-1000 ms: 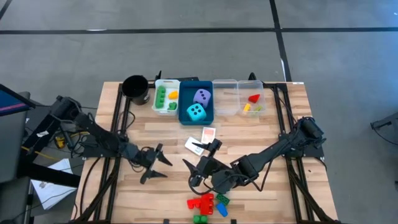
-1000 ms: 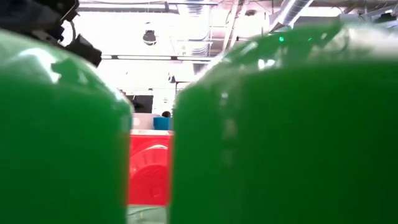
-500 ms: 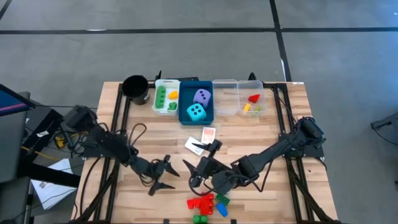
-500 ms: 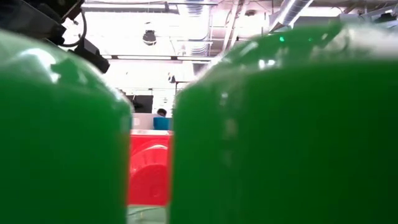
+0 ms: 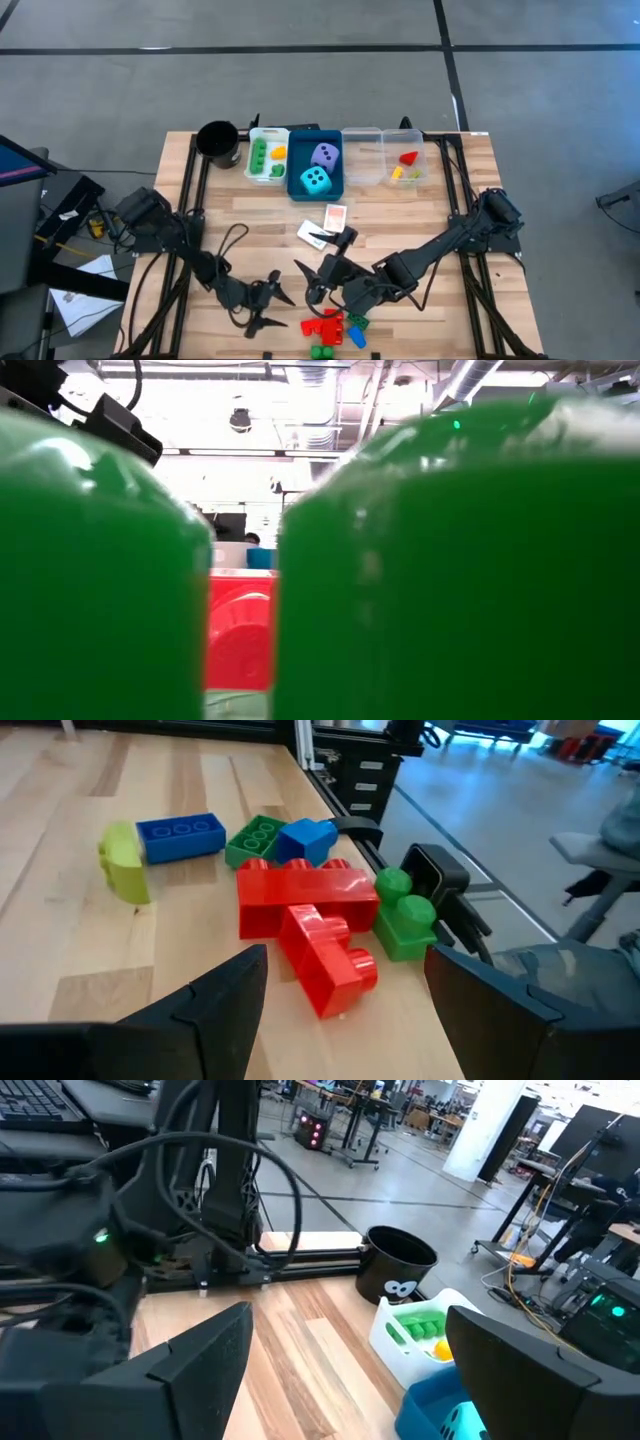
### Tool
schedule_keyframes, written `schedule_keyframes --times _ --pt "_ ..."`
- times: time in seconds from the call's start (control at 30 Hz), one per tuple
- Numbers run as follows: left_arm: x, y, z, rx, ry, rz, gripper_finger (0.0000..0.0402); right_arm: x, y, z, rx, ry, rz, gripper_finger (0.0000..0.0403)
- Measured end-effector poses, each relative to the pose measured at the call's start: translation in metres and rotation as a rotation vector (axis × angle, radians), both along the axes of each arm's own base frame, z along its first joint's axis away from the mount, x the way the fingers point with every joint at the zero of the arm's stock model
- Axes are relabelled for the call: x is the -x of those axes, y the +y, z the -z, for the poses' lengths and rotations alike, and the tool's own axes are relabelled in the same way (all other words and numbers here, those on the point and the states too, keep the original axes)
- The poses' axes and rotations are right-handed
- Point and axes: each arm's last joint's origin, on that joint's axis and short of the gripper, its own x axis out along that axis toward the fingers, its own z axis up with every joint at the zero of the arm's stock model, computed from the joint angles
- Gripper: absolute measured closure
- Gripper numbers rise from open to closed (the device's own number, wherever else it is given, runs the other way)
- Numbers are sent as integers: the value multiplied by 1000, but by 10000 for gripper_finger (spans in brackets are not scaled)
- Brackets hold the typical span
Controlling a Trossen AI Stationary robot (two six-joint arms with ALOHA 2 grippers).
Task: Pick & Place Toys
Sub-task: Put the large red game piece into the white bin
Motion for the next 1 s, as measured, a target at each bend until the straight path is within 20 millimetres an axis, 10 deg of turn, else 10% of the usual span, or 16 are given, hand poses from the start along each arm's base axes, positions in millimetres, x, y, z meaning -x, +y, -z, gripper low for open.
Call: schedule_keyframes --times 1.0 --pt "-44 -48 39 -59 127 -172 137 0 0 0 0 2 0 76"
